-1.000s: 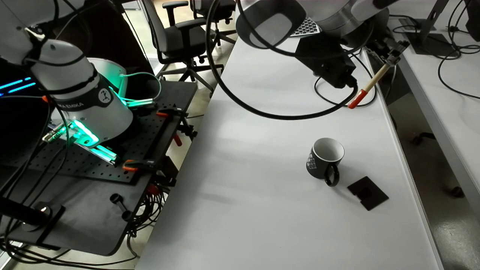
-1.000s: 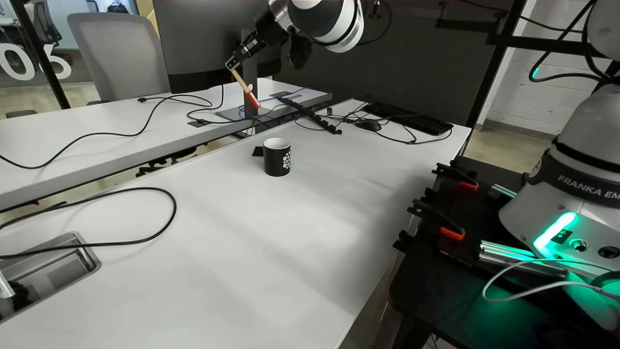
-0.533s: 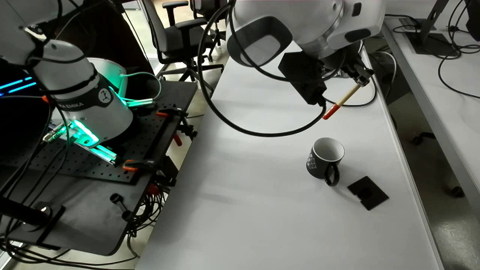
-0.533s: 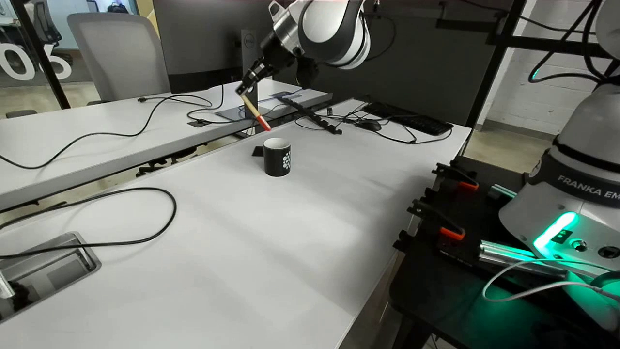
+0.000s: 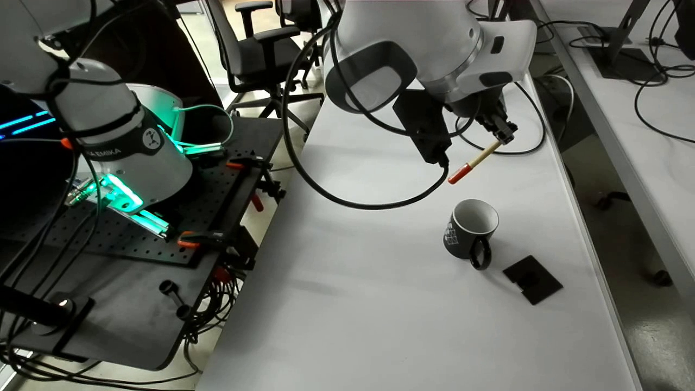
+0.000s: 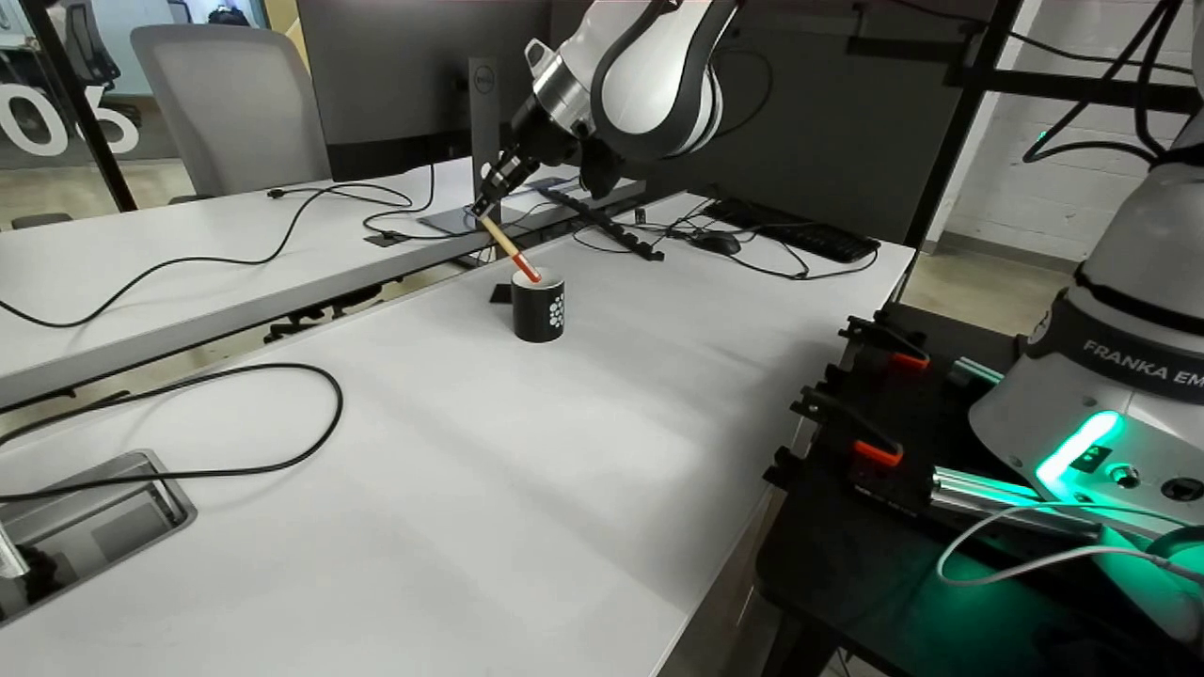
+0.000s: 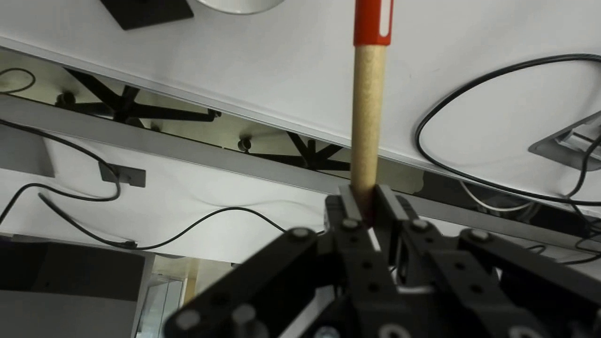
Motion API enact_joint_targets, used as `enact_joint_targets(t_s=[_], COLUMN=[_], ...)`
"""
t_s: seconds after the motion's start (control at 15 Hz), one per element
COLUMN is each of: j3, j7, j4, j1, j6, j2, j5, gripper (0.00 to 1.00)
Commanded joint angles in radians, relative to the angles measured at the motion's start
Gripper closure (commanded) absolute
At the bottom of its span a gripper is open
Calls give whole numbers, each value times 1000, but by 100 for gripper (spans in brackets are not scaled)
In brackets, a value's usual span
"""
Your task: Pick up the pen and put it in the cup
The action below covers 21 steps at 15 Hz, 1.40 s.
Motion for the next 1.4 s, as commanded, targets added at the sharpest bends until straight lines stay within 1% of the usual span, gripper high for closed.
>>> enact_joint_targets(t_s=[0.0, 0.13, 0.2, 0.53, 1.33], j3=[-6, -9, -15, -38, -70], j7=[12, 19, 16, 12, 26], j4=[0, 0, 3, 15, 32], j1=[4, 5, 16, 42, 31], j6=[0, 0, -2, -8, -4], j2=[0, 0, -4, -11, -5], j5=[-11, -20, -18, -1, 13], gripper=[87, 87, 97, 97, 97])
